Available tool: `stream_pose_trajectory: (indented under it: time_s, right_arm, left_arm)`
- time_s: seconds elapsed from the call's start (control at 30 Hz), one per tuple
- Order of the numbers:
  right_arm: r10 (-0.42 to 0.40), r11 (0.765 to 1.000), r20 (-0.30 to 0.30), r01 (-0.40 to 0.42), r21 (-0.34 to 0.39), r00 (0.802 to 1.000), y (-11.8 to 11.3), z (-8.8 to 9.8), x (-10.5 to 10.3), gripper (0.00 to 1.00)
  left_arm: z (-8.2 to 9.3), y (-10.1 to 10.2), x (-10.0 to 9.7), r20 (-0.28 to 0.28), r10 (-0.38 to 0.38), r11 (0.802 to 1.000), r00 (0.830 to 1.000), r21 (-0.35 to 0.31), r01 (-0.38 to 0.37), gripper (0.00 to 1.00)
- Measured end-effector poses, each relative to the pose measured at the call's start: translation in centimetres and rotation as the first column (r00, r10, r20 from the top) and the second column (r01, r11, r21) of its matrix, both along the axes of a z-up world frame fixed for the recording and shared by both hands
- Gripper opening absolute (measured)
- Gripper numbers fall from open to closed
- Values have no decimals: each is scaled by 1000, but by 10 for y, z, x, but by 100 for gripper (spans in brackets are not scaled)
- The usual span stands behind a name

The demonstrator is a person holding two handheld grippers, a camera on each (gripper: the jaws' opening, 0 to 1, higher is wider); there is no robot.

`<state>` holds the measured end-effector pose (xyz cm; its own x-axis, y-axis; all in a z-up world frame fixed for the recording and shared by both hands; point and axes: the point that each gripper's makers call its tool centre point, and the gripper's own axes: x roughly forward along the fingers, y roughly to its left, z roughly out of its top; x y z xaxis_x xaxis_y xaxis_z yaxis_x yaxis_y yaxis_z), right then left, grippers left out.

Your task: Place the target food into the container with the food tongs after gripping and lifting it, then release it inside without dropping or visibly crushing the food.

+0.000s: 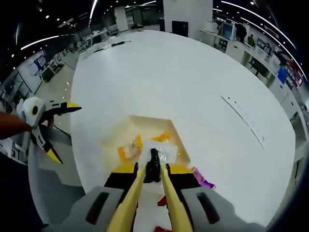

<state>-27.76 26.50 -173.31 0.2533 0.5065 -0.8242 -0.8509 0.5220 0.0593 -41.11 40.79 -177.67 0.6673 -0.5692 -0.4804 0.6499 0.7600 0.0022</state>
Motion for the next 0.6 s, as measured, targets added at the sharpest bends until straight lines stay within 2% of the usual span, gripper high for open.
stream_pose_trajectory:
  time_s: [0.13,0.3,0.47,0.6]
  right_arm:
    - [38,999,-2,-38,34,999,25,5,-9,21]
    - [95,995,-3,-95,16,995,47,5,-14,22]
    - [138,990,20,-138,-9,990,56,6,-15,22]
    - [148,989,-14,-148,25,989,60,5,-20,23]
  left_arm:
    - [1,1,0,-3,5,1000,1000,-8,-5,99]
    - [0,1,1,-1,5,1000,1000,-5,-5,99]
    - [1,0,0,-1,3,1000,1000,-8,-3,99]
    - [1,0,0,-4,-1,1000,1000,-9,1,98]
